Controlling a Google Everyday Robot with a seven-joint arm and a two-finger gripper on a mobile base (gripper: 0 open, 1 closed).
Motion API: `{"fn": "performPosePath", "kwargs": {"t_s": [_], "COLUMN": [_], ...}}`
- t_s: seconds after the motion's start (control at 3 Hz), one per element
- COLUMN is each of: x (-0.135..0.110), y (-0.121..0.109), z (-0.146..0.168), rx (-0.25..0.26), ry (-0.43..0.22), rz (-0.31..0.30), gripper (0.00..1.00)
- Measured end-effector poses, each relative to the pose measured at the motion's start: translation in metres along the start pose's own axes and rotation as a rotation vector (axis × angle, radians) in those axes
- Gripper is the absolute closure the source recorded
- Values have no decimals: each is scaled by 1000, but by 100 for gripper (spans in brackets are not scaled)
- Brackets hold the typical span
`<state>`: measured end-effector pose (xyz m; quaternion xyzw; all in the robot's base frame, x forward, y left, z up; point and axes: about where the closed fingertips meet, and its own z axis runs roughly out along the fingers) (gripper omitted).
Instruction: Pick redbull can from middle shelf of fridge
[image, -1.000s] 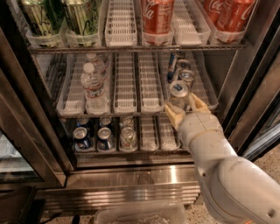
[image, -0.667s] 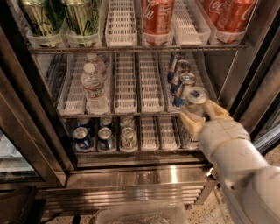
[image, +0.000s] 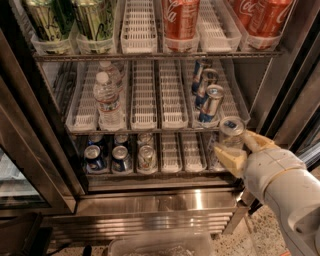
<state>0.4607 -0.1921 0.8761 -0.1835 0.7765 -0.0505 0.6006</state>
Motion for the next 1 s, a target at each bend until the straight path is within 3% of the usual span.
{"fn": "performPosePath", "kwargs": {"t_s": [0.33,0.67,1.0], "x": [-7,-40,-49], "y": [58,105,126], "z": [9,8,-2], "rx": [-208,-413,-495], "ry": [-25,-148,-184], "rz": [-39,-37,-36], "gripper": [100,100,100]}}
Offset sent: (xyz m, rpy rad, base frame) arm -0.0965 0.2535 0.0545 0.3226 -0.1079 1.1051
